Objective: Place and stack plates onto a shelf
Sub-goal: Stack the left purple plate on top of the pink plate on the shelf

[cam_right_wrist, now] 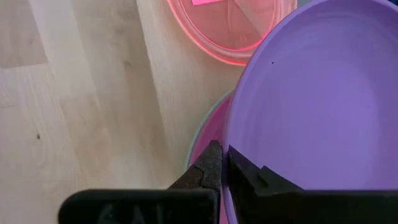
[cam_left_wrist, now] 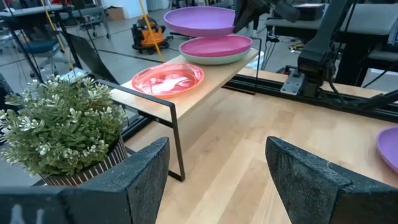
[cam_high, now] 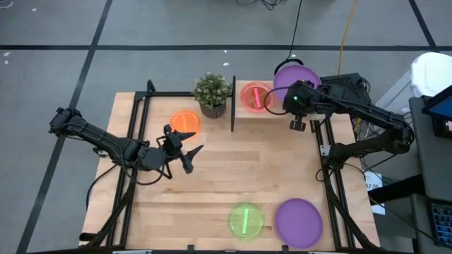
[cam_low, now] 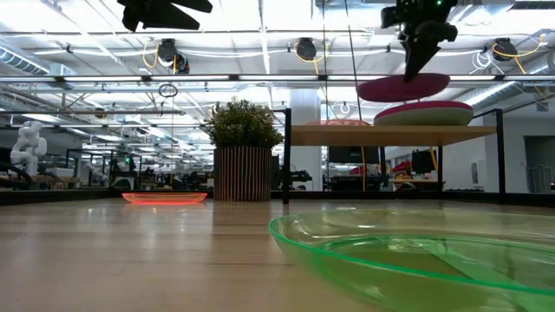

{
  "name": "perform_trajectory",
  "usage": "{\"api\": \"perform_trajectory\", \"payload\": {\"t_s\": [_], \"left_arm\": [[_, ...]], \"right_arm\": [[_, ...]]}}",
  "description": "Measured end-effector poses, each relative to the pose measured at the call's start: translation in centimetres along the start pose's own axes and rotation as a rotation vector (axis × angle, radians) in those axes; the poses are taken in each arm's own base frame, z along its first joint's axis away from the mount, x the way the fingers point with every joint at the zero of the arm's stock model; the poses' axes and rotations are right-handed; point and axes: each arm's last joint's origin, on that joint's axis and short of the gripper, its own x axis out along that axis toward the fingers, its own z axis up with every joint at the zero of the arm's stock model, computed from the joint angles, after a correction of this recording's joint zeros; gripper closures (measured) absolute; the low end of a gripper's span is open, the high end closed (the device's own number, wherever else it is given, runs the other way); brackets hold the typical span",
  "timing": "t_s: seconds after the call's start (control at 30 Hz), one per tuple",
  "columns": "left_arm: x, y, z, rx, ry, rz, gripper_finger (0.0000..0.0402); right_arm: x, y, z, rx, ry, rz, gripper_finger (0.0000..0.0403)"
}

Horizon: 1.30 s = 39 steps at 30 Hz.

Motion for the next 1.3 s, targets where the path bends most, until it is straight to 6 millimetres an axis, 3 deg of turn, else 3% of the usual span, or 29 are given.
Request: {"api": "perform_trajectory", "payload": {"t_s": [0.47,0.9,1.3], "left_arm": [[0.0,0.0,0.0,0.000,0.000,0.000,0.0130],[0.0,-0.1,0.0,0.000,0.008,-0.033,0.0130],[0.0,-0.1,0.0,0.001,0.008,-0.033,0.0131]], "right_arm": [[0.2,0.2,-0.3,0.069,0.027,0.035,0.0403],[3.6,1.9,-1.9,0.059,0.158,0.059,0.0403],[2.5,1.6,-2.5,0.079,0.103,-0.007,0.0403]]}}
